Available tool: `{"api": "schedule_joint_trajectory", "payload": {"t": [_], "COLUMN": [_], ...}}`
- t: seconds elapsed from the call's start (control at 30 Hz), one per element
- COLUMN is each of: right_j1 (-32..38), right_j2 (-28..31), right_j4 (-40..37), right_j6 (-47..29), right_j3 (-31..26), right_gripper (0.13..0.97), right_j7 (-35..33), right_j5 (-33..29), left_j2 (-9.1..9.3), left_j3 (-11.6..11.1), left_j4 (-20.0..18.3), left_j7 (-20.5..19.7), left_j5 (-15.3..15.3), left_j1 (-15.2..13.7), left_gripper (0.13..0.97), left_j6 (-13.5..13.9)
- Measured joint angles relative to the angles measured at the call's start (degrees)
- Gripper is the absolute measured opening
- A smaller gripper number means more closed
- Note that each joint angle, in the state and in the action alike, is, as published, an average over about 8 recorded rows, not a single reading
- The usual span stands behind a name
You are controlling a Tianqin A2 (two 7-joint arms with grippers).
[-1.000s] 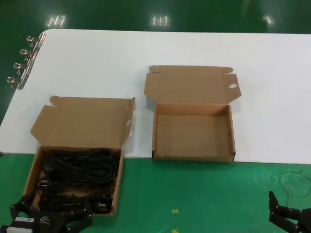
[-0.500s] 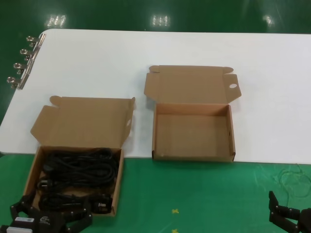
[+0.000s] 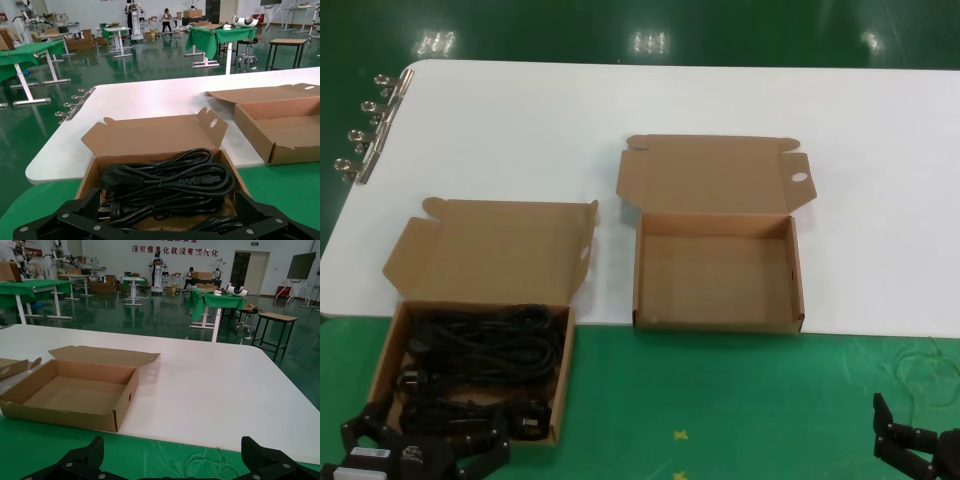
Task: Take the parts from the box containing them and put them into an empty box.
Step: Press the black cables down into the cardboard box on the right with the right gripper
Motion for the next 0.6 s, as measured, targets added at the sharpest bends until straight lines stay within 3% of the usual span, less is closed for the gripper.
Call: {"api": "schedule_joint_trajectory", "payload": {"t": [0.6], "right_j1": [0.00], "right_j2": [0.00], "right_j4": [0.00], "right_j6": [0.00], "right_j3": [0.00], "right_gripper": [0.966], "right_j7": [0.00], "right_j5": [0.00], "left_j2": [0.00], "left_j3": [0.00], "left_j4": [0.00], "left_j7": [0.00], "left_j5": [0.00], "left_j1": [0.00], "left_gripper": [0.966], "left_j6": [0.00]}}
